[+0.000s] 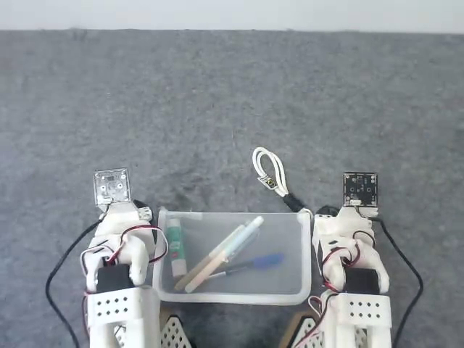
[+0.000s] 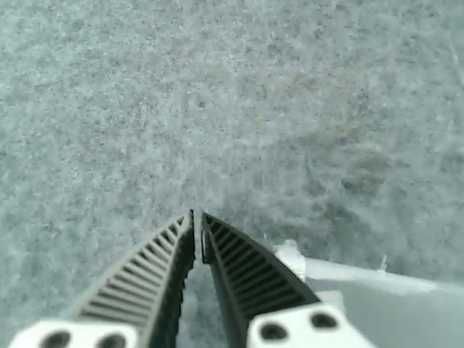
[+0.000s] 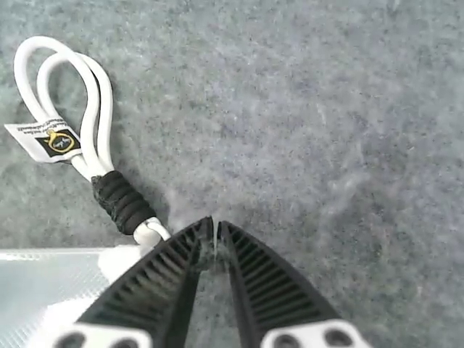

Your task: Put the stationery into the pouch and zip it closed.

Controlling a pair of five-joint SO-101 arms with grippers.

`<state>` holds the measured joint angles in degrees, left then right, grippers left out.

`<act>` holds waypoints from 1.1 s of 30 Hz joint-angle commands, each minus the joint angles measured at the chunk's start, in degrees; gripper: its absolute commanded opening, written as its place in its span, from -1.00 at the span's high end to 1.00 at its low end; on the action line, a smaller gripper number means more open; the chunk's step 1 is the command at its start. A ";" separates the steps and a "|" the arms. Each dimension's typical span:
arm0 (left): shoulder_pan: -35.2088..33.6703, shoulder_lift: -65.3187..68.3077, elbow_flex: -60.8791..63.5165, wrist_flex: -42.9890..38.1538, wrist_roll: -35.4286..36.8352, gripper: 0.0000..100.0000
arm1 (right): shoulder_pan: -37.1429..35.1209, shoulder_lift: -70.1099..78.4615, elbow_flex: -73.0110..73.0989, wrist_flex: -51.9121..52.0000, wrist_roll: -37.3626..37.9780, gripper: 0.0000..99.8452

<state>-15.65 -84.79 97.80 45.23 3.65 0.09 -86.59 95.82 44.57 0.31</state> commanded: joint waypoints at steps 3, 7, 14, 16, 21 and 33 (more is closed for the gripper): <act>-0.09 -1.05 -0.84 0.35 -0.44 0.98 | 0.48 -0.48 1.05 0.40 1.32 0.99; -0.09 -1.05 -0.84 0.35 -0.44 0.98 | 0.48 -0.48 1.05 0.40 1.32 0.99; 0.44 -1.05 -0.84 0.62 -0.53 0.98 | 0.48 -0.48 1.05 0.40 1.32 0.99; 0.44 -1.05 -0.92 0.44 -0.53 0.98 | 0.48 -0.48 1.05 0.40 1.32 0.99; 0.35 -1.05 -2.15 0.44 -0.53 0.98 | 0.48 -0.48 1.05 0.40 1.32 0.99; 0.26 -1.05 -4.09 0.70 -0.26 0.98 | 0.48 -0.48 1.05 0.40 1.32 0.99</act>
<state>-15.38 -84.79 97.01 45.23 3.65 0.09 -86.59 95.82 44.57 0.31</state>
